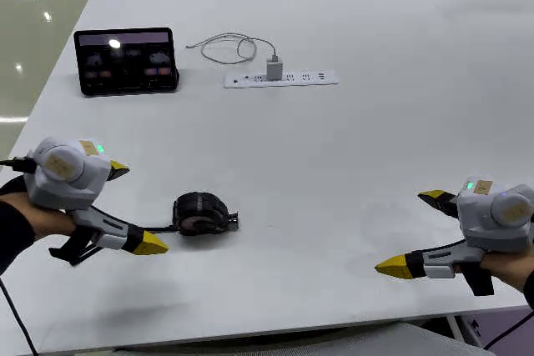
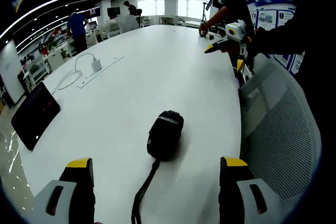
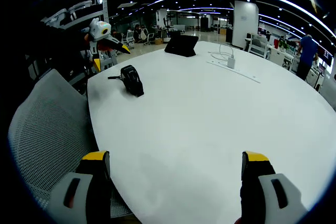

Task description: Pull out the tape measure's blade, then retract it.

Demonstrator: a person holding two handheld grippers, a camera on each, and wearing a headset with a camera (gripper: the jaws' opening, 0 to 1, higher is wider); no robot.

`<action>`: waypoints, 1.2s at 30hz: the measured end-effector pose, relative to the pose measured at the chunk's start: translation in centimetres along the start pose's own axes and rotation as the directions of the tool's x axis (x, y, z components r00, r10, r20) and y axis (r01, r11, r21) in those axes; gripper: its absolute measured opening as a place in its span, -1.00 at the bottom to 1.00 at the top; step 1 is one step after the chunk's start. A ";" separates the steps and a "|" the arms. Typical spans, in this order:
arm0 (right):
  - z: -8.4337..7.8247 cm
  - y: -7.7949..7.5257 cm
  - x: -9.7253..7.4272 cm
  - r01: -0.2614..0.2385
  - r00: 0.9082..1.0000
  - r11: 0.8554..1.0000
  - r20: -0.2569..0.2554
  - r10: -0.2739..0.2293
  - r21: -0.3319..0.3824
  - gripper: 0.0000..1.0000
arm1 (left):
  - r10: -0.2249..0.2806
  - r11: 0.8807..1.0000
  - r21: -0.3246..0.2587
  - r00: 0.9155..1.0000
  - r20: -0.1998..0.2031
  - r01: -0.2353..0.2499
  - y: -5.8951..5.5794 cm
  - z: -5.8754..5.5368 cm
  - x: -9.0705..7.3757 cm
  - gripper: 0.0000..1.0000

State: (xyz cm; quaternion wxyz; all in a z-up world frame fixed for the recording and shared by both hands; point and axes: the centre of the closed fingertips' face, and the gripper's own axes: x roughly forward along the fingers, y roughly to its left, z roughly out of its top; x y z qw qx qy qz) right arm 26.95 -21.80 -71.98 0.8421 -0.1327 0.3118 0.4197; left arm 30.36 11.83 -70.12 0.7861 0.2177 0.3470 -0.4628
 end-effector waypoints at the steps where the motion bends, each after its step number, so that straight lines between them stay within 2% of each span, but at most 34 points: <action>1: 0.1 0.1 0.4 -0.011 1.000 1.000 0.003 0.011 -0.003 1.00 | -0.025 1.000 -0.006 1.000 -0.003 0.025 -0.2 0.2 0.5 0.91; 2: 0.2 0.2 0.6 -0.018 1.000 1.000 0.006 0.018 -0.005 1.00 | -0.036 0.999 -0.003 0.999 -0.014 0.036 -0.3 0.2 0.8 0.91; 4: 0.5 0.5 1.2 -0.026 1.000 0.999 0.013 0.026 -0.018 1.00 | -0.051 0.998 0.038 0.998 -0.047 0.052 -0.4 0.1 1.5 0.91; 10: 1.6 1.8 2.9 -0.085 0.996 0.996 0.022 0.086 -0.030 1.00 | -0.088 0.991 0.096 0.992 -0.096 0.097 -0.5 0.4 3.3 0.86; 12: 2.3 2.3 3.4 -0.098 0.995 0.993 0.025 0.100 -0.060 1.00 | -0.094 0.986 0.123 0.989 -0.116 0.108 -0.4 0.6 3.8 0.83; 15: 3.1 2.6 4.0 -0.122 0.992 0.990 0.023 0.124 -0.075 1.00 | -0.097 0.982 0.150 0.988 -0.118 0.114 -0.4 1.3 4.3 0.79; 19: 4.5 3.4 5.1 -0.158 0.986 0.979 0.032 0.164 -0.126 1.00 | -0.107 0.969 0.204 0.983 -0.146 0.136 -0.3 1.7 5.0 0.69; 22: 5.1 3.8 6.2 -0.179 0.982 0.973 0.024 0.185 -0.148 1.00 | -0.132 0.962 0.216 0.977 -0.170 0.168 -0.6 1.8 5.7 0.62; 24: 5.6 4.0 7.0 -0.197 0.979 0.966 0.021 0.203 -0.168 1.00 | -0.157 0.952 0.231 0.968 -0.197 0.201 -1.1 1.6 6.1 0.48; 30: 5.7 5.4 9.1 -0.269 0.963 0.940 -0.036 0.268 -0.210 0.98 | -0.165 0.947 0.233 0.958 -0.233 0.220 -1.0 1.5 7.1 0.31; 32: 5.9 5.6 9.7 -0.277 0.961 0.935 -0.039 0.275 -0.219 0.98 | -0.173 0.942 0.239 0.952 -0.251 0.234 -1.1 1.2 7.4 0.28; 34: 6.3 5.9 10.3 -0.291 0.956 0.932 -0.041 0.289 -0.216 0.95 | -0.185 0.932 0.255 0.944 -0.271 0.256 -1.4 0.8 7.6 0.28; 36: 6.7 6.1 10.9 -0.297 0.954 0.926 -0.037 0.297 -0.233 0.92 | -0.177 0.927 0.274 0.943 -0.282 0.256 -1.2 0.7 8.0 0.23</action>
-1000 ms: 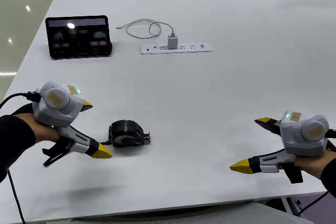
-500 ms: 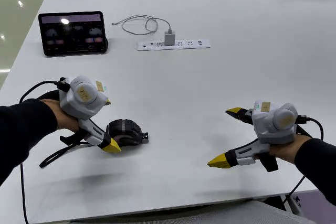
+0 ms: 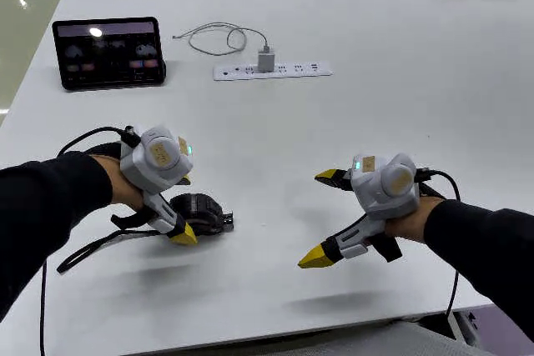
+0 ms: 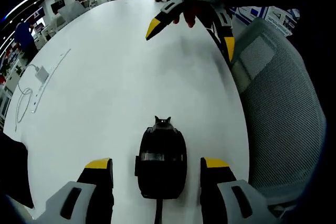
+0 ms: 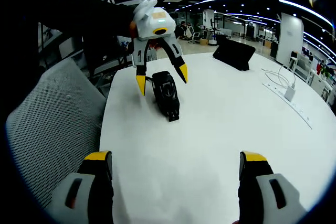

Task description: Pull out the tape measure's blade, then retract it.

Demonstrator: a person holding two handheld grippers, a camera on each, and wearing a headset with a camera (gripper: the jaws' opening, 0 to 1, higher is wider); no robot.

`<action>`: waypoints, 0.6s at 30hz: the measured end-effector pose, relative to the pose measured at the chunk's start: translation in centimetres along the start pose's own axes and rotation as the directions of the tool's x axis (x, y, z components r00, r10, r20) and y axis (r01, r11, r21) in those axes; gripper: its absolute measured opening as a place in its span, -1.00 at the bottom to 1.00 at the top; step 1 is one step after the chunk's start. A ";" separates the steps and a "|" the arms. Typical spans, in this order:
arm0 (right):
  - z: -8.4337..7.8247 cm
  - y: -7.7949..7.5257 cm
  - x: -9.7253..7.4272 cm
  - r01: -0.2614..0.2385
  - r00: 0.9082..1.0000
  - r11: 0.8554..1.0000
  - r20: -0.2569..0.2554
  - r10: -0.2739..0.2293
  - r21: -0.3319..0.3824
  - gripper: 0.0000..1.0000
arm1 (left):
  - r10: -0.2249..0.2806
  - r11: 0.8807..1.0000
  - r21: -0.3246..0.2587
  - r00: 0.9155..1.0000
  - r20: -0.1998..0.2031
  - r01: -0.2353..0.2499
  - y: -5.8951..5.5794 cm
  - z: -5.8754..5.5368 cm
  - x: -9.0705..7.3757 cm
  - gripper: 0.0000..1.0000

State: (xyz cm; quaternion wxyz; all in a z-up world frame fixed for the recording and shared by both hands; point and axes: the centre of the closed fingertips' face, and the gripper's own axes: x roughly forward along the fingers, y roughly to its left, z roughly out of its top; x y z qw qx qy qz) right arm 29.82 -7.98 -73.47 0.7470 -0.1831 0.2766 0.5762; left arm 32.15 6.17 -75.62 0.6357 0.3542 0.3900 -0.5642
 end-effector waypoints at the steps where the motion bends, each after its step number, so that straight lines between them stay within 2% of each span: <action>1: 0.2 0.1 0.3 -0.013 1.000 1.000 0.005 0.013 -0.017 0.87 | -0.004 1.000 -0.003 1.000 0.002 0.004 0.0 0.1 0.1 0.18; 3: 0.6 0.0 1.0 -0.018 1.000 0.999 0.007 0.018 -0.032 0.83 | -0.018 1.000 -0.003 1.000 0.004 0.018 -0.2 0.4 0.4 0.14; 5: 1.0 0.1 1.6 -0.027 1.000 0.999 0.009 0.027 -0.044 0.76 | -0.022 0.999 0.026 1.000 -0.014 0.023 -0.4 0.4 0.6 0.10; 10: 1.9 0.0 2.9 -0.036 0.999 0.998 0.016 0.036 -0.042 0.65 | -0.023 0.999 0.048 1.000 -0.011 0.023 -0.4 0.7 0.9 -0.10; 13: 2.4 0.0 3.7 -0.042 0.999 0.998 0.019 0.043 -0.042 0.62 | -0.030 0.998 0.052 0.999 -0.012 0.031 -0.5 0.8 1.0 -0.15; 15: 2.7 0.0 4.3 -0.038 0.999 0.998 0.025 0.039 -0.045 0.58 | -0.018 0.994 0.105 1.000 -0.017 0.019 -0.4 0.8 1.1 -0.29; 16: 2.9 0.1 4.6 -0.039 0.999 0.998 0.030 0.040 -0.046 0.56 | -0.028 0.992 0.119 0.999 -0.019 0.030 -0.6 0.7 1.2 -0.29; 18: 3.1 0.2 5.4 -0.047 0.998 0.997 0.033 0.049 -0.054 0.51 | -0.031 0.995 0.099 0.999 -0.016 0.033 -0.3 0.8 1.4 -0.30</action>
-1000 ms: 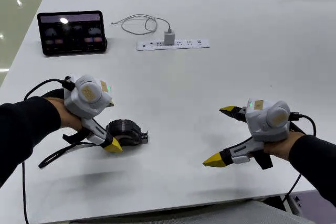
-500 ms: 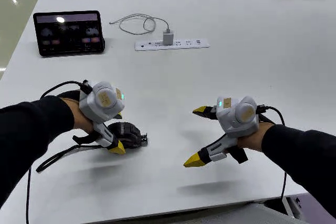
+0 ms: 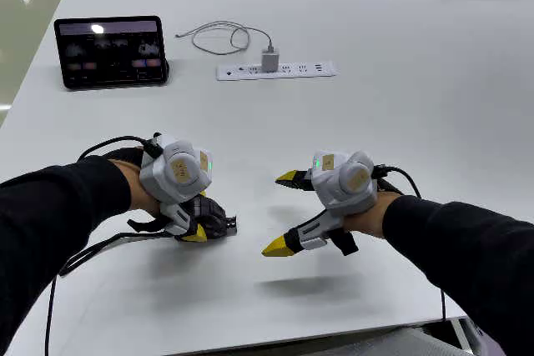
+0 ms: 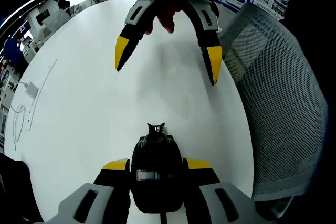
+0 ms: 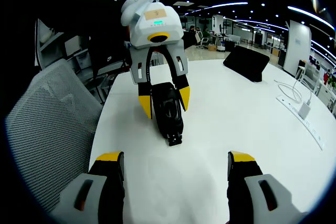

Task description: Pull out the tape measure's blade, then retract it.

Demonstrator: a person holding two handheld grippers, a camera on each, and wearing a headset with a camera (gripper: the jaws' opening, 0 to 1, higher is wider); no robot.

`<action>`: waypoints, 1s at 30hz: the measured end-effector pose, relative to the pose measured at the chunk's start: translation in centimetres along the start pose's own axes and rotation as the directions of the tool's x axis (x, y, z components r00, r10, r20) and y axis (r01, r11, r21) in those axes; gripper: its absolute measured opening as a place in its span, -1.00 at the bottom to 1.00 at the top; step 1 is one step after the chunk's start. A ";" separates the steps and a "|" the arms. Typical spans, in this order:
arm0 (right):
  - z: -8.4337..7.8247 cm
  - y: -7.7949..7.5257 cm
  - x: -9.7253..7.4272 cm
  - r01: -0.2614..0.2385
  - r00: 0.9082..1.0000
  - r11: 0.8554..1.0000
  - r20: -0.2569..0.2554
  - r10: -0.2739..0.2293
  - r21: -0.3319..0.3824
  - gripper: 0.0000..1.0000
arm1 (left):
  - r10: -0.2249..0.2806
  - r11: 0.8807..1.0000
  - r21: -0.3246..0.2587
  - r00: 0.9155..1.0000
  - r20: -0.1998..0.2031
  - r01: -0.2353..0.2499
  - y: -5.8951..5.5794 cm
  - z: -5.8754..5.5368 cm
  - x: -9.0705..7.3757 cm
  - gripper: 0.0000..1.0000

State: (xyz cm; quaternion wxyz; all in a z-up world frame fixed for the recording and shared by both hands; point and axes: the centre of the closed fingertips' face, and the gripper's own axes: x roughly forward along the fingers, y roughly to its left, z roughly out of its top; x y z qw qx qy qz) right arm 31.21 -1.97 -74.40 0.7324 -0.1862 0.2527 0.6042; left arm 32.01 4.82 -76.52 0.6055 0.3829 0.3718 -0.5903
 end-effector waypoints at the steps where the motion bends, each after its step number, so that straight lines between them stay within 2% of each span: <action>1: 0.0 0.0 0.3 -0.003 1.000 1.000 -0.003 0.003 -0.009 0.46 | -0.002 1.000 -0.009 1.000 0.000 0.002 0.1 0.0 0.0 -0.30; 3: 0.2 0.1 1.1 -0.011 1.000 1.000 -0.005 0.011 -0.012 0.41 | -0.005 1.000 -0.015 1.000 0.000 0.005 0.1 0.0 0.1 -0.30; 5: 0.4 0.3 1.8 -0.023 1.000 1.000 -0.011 0.023 -0.019 0.35 | -0.005 1.000 0.003 1.000 -0.009 0.005 -0.1 -0.1 0.1 -0.31; 7: 0.4 0.4 2.4 -0.031 0.999 0.999 -0.019 0.030 -0.028 0.30 | 0.010 0.998 0.055 1.000 -0.017 -0.009 0.0 -0.1 0.2 -0.33; 9: 0.2 0.4 3.0 -0.042 0.999 0.999 -0.032 0.041 -0.026 0.26 | 0.014 1.000 0.017 0.999 -0.028 -0.014 0.1 -0.2 0.3 -0.34; 15: 0.0 0.6 4.2 -0.068 0.996 0.997 -0.064 0.065 -0.039 0.08 | 0.023 1.000 0.008 0.999 -0.036 -0.023 0.2 -0.3 0.4 -0.34; 19: 0.0 0.5 5.1 -0.067 0.995 0.996 -0.082 0.062 -0.058 -0.05 | 0.038 0.999 -0.024 0.999 -0.031 -0.039 0.3 -0.3 0.3 -0.34; 21: 0.0 0.6 5.4 -0.068 0.995 0.995 -0.082 0.063 -0.071 -0.05 | 0.034 0.999 -0.022 0.999 -0.029 -0.035 0.3 -0.3 0.3 -0.34; 23: -0.1 0.8 5.8 -0.081 0.993 0.994 -0.095 0.074 -0.075 -0.13 | 0.030 0.999 -0.032 0.999 -0.033 -0.031 0.4 -0.3 0.4 -0.33; 24: -0.5 0.9 6.0 -0.092 0.990 0.993 -0.117 0.083 -0.074 -0.18 | 0.026 0.999 -0.033 0.999 -0.039 -0.028 0.3 -0.4 0.4 -0.33; 25: -0.6 1.0 6.2 -0.098 0.988 0.992 -0.127 0.087 -0.082 -0.23 | 0.023 0.999 -0.032 0.999 -0.043 -0.024 0.3 -0.4 0.4 -0.33; 27: -0.7 0.9 6.5 -0.096 0.988 0.987 -0.137 0.078 -0.131 -0.19 | 0.016 0.999 -0.032 0.999 -0.047 -0.018 0.3 -0.4 0.4 -0.33; 30: -0.7 1.1 6.7 -0.114 0.984 0.986 -0.154 0.094 -0.126 -0.39 | 0.014 0.999 -0.035 0.999 -0.045 -0.016 0.2 -0.3 0.4 -0.33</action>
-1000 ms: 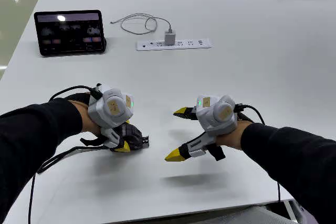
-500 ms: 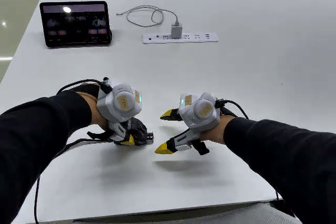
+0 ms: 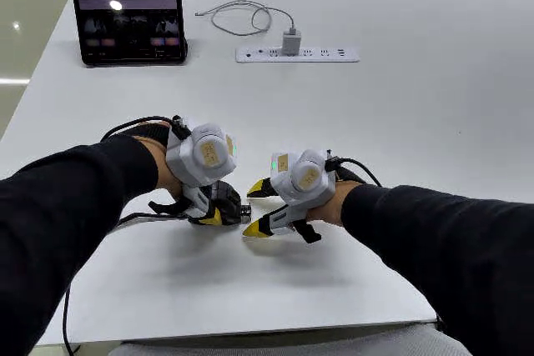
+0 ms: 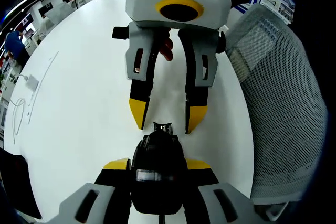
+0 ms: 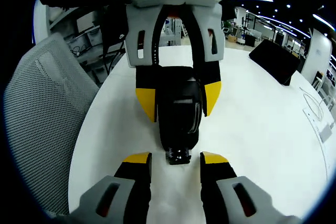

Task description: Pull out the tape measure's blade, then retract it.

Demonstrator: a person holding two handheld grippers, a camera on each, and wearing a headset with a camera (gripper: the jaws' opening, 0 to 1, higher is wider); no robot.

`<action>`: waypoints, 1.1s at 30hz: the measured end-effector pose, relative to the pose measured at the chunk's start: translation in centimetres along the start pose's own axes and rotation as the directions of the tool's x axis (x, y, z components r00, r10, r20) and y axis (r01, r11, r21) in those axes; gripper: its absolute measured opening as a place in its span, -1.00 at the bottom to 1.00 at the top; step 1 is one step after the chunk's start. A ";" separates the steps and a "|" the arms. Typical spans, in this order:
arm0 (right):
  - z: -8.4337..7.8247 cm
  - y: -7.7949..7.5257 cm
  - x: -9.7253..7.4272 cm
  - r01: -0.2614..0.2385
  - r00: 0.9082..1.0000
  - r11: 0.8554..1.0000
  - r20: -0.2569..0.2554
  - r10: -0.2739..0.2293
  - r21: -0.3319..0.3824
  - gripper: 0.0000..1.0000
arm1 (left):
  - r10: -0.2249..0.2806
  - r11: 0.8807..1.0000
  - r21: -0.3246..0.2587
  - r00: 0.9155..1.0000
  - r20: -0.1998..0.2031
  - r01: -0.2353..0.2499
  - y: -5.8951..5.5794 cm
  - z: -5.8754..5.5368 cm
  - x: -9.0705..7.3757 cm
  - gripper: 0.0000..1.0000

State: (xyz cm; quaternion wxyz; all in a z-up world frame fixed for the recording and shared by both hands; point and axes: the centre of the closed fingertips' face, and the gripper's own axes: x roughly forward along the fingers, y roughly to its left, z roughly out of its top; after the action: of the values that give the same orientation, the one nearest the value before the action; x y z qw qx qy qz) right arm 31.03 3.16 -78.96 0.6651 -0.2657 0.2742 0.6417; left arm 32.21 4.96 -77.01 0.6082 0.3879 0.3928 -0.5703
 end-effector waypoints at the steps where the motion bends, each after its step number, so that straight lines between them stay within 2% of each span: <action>1: 0.0 -0.1 0.1 0.005 1.000 1.000 -0.004 -0.005 -0.004 -0.44 | 0.000 1.000 0.000 1.000 0.000 0.000 0.0 0.0 0.0 -0.33; 3: 0.0 -0.5 0.2 0.018 1.000 1.000 -0.005 -0.018 -0.014 -0.43 | 0.001 1.000 0.000 1.000 0.000 -0.001 0.0 0.0 0.0 -0.33; 6: 0.2 -0.8 0.4 0.023 1.000 1.000 -0.006 -0.024 -0.009 -0.62 | 0.001 1.000 -0.003 1.000 0.000 -0.001 0.0 0.0 0.0 -0.33; 7: -0.3 -0.3 0.6 -0.014 0.999 1.000 -0.034 0.014 -0.005 -0.70 | 0.000 1.000 -0.004 1.000 -0.001 0.000 0.0 0.0 0.1 -0.33; 9: 0.1 -0.2 0.5 -0.025 0.999 0.999 -0.027 0.025 -0.024 -0.75 | -0.002 1.000 -0.006 1.000 0.002 0.002 0.0 0.0 0.1 -0.33; 14: -0.1 -0.5 0.6 -0.037 0.998 0.999 -0.048 0.036 -0.018 -0.80 | -0.004 1.000 -0.017 1.000 0.006 0.004 0.0 0.0 0.1 -0.32; 17: -0.2 -0.7 0.5 -0.020 0.998 1.000 -0.066 0.021 0.004 -0.82 | -0.001 0.999 -0.032 1.000 0.013 0.001 0.1 0.0 0.1 -0.32; 28: -0.5 -0.7 0.4 -0.018 0.998 1.000 -0.062 0.017 -0.022 -0.84 | 0.012 0.999 -0.054 0.998 0.056 -0.009 0.1 0.1 0.0 -0.32; 33: -0.7 -0.6 0.2 -0.019 0.998 1.000 -0.061 0.018 -0.004 -0.83 | 0.008 0.999 -0.041 0.999 0.049 -0.006 0.0 0.2 0.0 -0.32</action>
State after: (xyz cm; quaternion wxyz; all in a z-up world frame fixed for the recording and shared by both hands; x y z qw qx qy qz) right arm 31.61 2.84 -79.61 0.6498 -0.2842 0.2953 0.6401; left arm 32.21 4.79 -76.99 0.6276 0.3628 0.3878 -0.5693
